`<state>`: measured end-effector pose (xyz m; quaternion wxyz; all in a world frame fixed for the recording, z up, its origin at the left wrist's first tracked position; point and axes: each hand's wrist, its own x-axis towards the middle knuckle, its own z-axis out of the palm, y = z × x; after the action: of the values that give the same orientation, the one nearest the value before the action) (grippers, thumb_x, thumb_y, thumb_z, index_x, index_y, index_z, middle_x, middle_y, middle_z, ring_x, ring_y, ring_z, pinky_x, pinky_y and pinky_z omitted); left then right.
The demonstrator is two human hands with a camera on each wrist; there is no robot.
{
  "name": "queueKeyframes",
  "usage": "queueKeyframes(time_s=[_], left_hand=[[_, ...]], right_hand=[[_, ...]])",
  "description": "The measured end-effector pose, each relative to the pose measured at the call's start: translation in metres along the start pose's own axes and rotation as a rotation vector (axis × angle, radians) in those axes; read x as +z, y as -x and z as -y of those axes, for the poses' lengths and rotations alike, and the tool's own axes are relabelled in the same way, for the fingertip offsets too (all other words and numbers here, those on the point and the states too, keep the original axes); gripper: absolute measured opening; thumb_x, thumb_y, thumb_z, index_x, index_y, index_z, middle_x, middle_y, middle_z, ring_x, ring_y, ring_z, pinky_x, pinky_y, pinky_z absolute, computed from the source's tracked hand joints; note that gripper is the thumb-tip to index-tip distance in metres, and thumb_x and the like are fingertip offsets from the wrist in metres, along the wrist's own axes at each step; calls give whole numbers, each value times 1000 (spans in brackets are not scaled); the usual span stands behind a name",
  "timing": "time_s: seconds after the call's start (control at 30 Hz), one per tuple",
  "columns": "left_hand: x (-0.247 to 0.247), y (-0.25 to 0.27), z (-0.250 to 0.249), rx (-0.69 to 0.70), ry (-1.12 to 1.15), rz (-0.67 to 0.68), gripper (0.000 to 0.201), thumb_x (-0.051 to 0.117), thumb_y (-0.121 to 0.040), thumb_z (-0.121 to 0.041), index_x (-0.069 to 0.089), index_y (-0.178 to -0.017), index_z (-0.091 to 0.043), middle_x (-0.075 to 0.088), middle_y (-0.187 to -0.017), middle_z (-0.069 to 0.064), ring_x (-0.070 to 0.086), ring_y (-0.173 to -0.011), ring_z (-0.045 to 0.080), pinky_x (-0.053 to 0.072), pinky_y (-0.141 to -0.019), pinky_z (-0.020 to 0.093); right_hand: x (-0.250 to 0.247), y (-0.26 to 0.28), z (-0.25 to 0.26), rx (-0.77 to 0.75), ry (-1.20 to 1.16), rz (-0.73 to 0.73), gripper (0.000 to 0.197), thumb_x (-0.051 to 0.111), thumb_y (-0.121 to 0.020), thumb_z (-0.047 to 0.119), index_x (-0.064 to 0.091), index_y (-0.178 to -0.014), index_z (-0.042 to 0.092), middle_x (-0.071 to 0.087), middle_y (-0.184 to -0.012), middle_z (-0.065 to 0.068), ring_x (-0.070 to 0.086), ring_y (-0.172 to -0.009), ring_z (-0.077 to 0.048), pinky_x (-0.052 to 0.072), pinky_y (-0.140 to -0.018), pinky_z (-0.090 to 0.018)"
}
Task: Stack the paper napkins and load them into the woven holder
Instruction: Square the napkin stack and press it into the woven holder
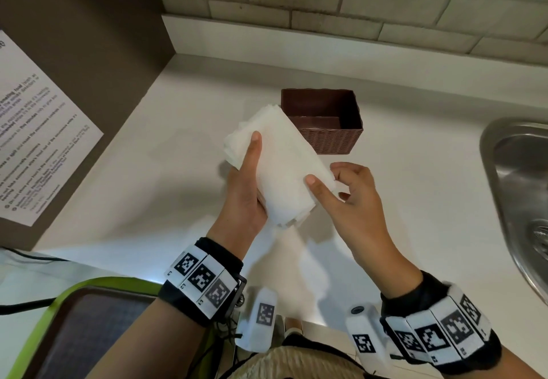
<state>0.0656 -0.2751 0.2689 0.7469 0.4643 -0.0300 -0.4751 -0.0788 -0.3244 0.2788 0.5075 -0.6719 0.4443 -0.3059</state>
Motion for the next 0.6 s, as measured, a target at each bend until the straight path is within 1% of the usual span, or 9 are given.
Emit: queueKeyframes(time_s=[0.07, 0.17, 0.23, 0.3, 0.37, 0.4, 0.47, 0.53, 0.6], left_hand=[[-1, 1, -1, -14, 1, -4, 51, 55, -95, -46, 54, -136, -16, 71, -123, 12, 69, -110, 30, 57, -88, 51], [1, 1, 0, -29, -21, -4, 54, 57, -93, -47, 54, -136, -14, 69, -125, 16, 68, -112, 34, 56, -90, 55], [4, 2, 1, -44, -33, -26, 52, 59, -93, -46, 56, -133, -14, 70, -123, 15, 68, -112, 34, 55, -90, 55], [6, 1, 0, -61, -80, -33, 49, 61, -91, -44, 60, -130, -15, 72, -119, 13, 70, -108, 33, 58, -88, 52], [8, 0, -1, -78, -178, -1, 45, 65, -89, -43, 63, -126, -16, 75, -114, 11, 72, -103, 31, 60, -84, 47], [11, 1, -2, -86, -224, 18, 42, 65, -89, -41, 64, -123, -17, 76, -111, 10, 73, -100, 30, 61, -81, 45], [17, 3, 1, -109, -275, 67, 36, 66, -89, -38, 67, -119, -18, 77, -107, 10, 75, -94, 26, 62, -76, 40], [24, 5, 4, -116, -300, 88, 34, 67, -89, -35, 67, -118, -17, 77, -105, 9, 75, -90, 23, 62, -73, 37], [27, 3, 4, -92, -323, 54, 35, 69, -88, -35, 67, -117, -16, 77, -105, 9, 75, -92, 24, 62, -78, 40]], right_hand=[[-2, -2, -2, 45, -52, 1, 15, 74, -83, 32, 67, -84, 19, 57, -120, 6, 57, -114, -11, 51, -92, -31], [-2, -2, -6, 146, -188, 51, 19, 74, -84, 29, 67, -96, 16, 68, -118, 4, 63, -110, -22, 52, -96, -45], [-1, -3, -5, 195, -274, 39, 30, 75, -83, 30, 59, -107, 23, 61, -124, 5, 59, -116, -23, 52, -95, -41], [-4, -8, -1, 257, -332, 63, 61, 78, -77, 39, 43, -126, 32, 51, -131, 7, 54, -120, -16, 50, -94, -33], [-8, -15, 6, 310, -353, 174, 81, 79, -69, 51, 33, -134, 35, 57, -127, 5, 61, -114, -13, 53, -89, -31], [-10, -18, 9, 322, -340, 231, 82, 76, -68, 55, 36, -136, 33, 63, -122, 3, 66, -108, -13, 55, -88, -33], [-8, -22, 12, 296, -264, 299, 69, 70, -73, 57, 49, -132, 29, 70, -119, 4, 70, -103, -13, 57, -89, -37], [-4, -23, 11, 243, -170, 256, 51, 64, -81, 59, 58, -124, 32, 72, -115, 6, 71, -103, -13, 58, -89, -38], [-4, -27, 9, 210, -88, 148, 41, 58, -85, 59, 58, -113, 29, 71, -107, 6, 70, -96, -12, 58, -86, -37]])
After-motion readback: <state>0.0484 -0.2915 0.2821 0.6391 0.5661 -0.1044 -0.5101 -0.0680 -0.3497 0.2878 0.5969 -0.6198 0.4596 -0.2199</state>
